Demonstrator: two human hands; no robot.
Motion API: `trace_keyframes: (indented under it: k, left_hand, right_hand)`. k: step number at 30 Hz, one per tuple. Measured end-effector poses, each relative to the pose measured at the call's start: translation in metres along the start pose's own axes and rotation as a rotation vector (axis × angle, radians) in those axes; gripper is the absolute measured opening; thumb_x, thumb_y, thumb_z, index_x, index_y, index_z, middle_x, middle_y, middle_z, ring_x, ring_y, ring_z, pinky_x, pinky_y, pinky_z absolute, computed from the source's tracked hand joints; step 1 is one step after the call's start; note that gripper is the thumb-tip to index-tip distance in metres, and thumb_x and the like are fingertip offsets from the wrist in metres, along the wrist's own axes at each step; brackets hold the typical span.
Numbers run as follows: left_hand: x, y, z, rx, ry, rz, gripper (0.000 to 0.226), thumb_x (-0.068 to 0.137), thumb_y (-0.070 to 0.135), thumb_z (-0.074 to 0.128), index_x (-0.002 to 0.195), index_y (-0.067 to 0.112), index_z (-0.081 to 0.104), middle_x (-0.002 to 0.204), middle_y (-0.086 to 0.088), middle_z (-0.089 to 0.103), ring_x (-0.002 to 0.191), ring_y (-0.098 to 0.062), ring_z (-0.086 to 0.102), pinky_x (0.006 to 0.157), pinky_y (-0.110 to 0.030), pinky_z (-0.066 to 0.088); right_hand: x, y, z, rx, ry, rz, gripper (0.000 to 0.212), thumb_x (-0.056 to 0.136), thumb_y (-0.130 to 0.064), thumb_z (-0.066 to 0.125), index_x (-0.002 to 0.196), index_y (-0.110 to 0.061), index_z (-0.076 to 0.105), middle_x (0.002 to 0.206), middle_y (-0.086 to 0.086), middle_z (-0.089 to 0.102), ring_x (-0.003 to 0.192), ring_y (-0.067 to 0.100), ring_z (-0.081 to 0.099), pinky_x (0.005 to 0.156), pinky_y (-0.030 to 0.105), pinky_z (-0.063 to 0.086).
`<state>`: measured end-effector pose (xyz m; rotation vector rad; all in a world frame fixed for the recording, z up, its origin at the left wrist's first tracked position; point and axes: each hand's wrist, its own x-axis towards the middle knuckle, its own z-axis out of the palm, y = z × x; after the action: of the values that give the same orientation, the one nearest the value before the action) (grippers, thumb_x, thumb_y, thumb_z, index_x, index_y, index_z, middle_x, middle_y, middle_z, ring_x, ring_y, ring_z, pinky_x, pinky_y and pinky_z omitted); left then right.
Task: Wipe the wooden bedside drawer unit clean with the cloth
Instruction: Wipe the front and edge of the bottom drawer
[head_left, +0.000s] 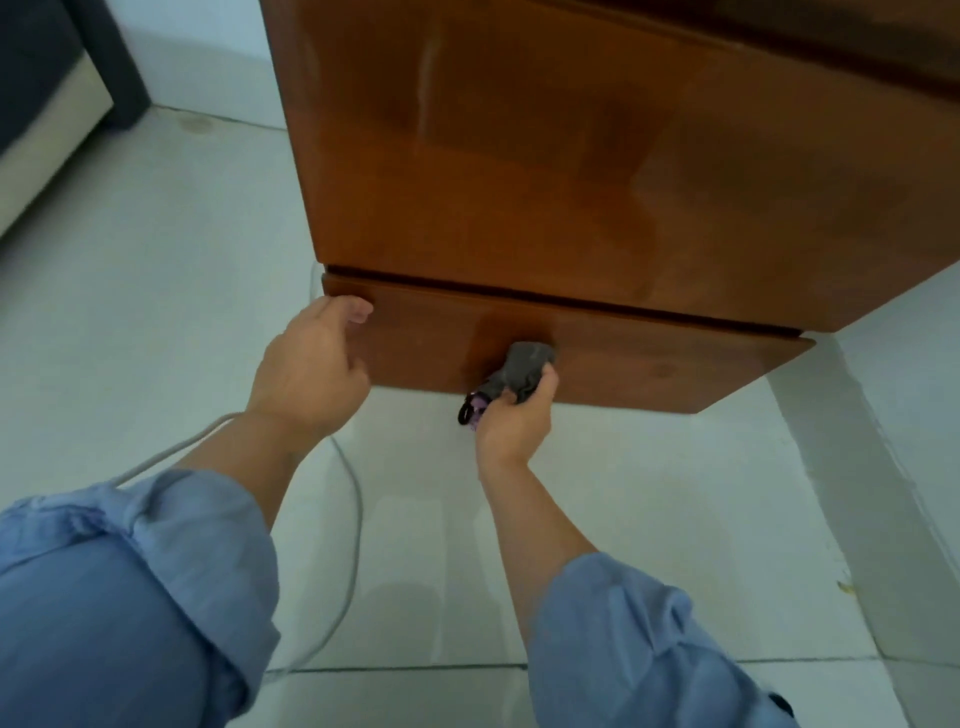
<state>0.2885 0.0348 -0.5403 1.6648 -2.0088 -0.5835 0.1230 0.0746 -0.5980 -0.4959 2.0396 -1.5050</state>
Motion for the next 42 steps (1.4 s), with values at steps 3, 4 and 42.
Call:
trace_keyframes:
  k: [3,4,42]
  left_hand:
    - [-0.003,-0.008,-0.002,0.003,-0.002,-0.009,0.057,0.077,-0.001,0.052,0.131,0.016,0.048,0.132,-0.002,0.053,0.121,-0.023,0.050,0.099,-0.037,0.041]
    - [-0.003,-0.011,-0.003,-0.001,0.002,-0.015,0.057,0.077,-0.001,0.052,0.131,0.017,0.048,0.133,-0.002,0.052,0.122,-0.022,0.050,0.098,-0.036,0.040]
    - [0.006,0.005,-0.004,-0.527,0.180,-0.332,0.038,0.082,0.012,0.052,0.119,0.021,0.057,0.120,0.004,0.061,0.111,-0.011,0.057,0.099,-0.038,0.047]
  right_hand:
    - [-0.008,0.019,0.014,-0.176,-0.171,0.007,0.048,0.092,0.003,0.043,0.136,-0.018,0.042,0.119,0.012,0.059,0.088,0.018,0.054,0.054,0.004,0.039]
    - [-0.010,0.023,0.019,-0.279,-0.241,-0.004,0.047,0.091,0.001,0.044,0.135,-0.017,0.043,0.115,0.011,0.059,0.089,0.016,0.051,0.056,0.006,0.039]
    - [-0.048,-0.018,-0.003,0.032,-0.162,-0.296,0.044,0.091,-0.013,0.043,0.126,-0.040,0.045,0.124,-0.003,0.057,0.100,0.026,0.064,0.081,0.041,0.057]
